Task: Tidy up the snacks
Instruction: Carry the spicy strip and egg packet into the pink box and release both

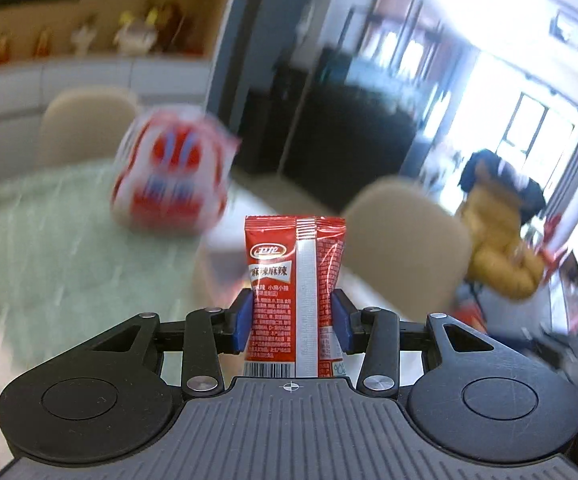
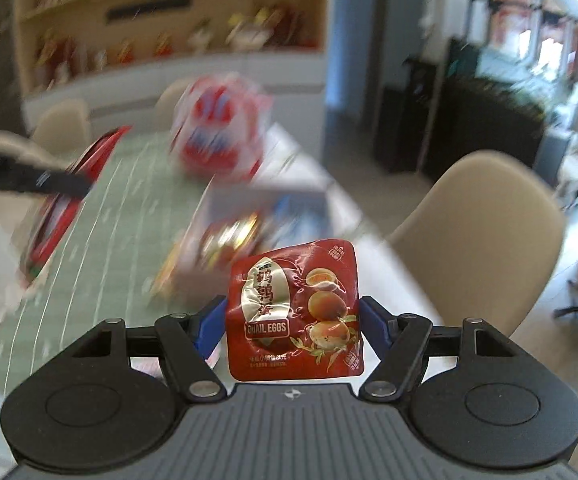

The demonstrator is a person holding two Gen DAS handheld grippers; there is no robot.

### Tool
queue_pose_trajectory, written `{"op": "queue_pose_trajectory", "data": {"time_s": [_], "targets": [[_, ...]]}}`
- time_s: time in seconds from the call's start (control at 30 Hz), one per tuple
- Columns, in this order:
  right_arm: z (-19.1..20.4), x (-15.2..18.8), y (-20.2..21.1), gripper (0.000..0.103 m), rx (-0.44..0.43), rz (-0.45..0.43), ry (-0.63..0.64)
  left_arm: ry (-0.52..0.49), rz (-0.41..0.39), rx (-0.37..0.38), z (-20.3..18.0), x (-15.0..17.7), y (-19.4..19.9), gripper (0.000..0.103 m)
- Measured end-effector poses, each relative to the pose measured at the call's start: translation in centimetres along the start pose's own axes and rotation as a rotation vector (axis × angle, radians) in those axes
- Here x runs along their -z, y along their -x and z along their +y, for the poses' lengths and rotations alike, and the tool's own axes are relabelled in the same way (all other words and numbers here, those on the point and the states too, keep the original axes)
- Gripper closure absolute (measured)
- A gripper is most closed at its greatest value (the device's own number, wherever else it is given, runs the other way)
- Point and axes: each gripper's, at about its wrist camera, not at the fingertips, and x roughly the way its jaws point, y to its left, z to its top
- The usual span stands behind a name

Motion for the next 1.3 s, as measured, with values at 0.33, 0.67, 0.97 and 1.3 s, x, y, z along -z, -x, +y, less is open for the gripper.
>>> {"op": "queue_pose_trajectory", "data": {"time_s": [0.33, 0.67, 0.97, 1.3], "targets": [[-6.0, -3.2, -1.2, 0.032, 0.085, -0.051, 0.001, 0.163, 0.160, -0.070, -0.3, -3.3, -18.2, 0.056], [-9.3, -3.6, -6.7, 0.032, 0.045, 0.048, 0.013, 0.215, 0.276, -0.077, 2.6, 1.8, -23.9, 0.051], [-4.2, -7.7, -15.8, 0.032, -0.190, 0.089, 0.129, 0.305, 0.190, -0.015, 4.7, 1.6, -17.5, 0.050], [-1.4, -10.1, -22.6, 0.032, -0.227, 0.115, 0.202, 0.181, 0.271, -0.003, 2.5, 4.7, -17.0, 0.051]]}}
